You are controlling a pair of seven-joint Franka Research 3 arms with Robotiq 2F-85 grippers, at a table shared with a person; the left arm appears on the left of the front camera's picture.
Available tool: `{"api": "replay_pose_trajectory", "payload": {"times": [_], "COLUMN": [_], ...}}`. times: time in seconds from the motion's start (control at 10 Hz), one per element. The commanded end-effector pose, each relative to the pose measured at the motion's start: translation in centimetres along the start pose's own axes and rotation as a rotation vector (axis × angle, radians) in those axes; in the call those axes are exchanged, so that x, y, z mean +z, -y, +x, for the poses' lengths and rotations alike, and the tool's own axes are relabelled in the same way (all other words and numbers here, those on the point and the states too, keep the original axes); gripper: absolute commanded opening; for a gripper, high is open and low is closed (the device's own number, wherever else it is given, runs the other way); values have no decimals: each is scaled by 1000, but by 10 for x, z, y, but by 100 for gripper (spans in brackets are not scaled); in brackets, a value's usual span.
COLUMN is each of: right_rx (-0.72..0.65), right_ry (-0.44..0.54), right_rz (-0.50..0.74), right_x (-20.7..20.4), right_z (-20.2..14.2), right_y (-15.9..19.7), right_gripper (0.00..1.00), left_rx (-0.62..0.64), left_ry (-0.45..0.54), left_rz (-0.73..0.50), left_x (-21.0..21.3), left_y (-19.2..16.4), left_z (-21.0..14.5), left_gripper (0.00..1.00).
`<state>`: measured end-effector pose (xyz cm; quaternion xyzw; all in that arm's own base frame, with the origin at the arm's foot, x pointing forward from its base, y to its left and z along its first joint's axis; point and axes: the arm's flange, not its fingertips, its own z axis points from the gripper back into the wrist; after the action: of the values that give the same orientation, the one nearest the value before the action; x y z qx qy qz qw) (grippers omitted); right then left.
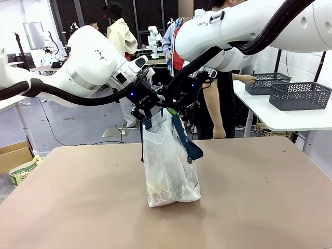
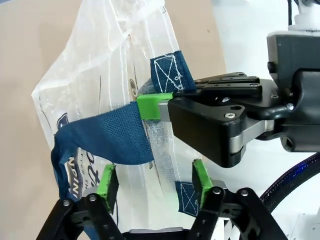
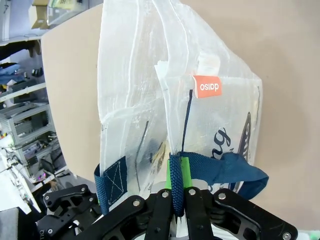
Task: Transfer purchased items from the store into the shopping bag.
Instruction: Move the Reusable shopping bag to the right side of the table.
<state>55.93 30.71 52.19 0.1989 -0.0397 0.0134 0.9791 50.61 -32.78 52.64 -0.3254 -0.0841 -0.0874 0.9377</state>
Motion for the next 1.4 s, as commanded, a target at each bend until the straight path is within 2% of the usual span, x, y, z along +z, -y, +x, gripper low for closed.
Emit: {"api": "replay_pose_trajectory", "payload": {"times": [0.0, 0.8, 1.3], "right_rx": [5, 7, 24], "right_ry": [6, 10, 6], "right_rz": [41, 26, 57], "right_x": [-2, -9, -11], "right_z": [6, 11, 19], "right_y": [0, -2, -12], "right_gripper": [0, 0, 0], "left_rx": [-21, -56, -66], "left_ry": [-24, -51, -79], "left_rz": [-47, -106, -29], "left_x": [3, 0, -11], "left_y": [-11, -10, -9], "left_z": [-11, -10, -11], "left_gripper": [100, 100, 100]}}
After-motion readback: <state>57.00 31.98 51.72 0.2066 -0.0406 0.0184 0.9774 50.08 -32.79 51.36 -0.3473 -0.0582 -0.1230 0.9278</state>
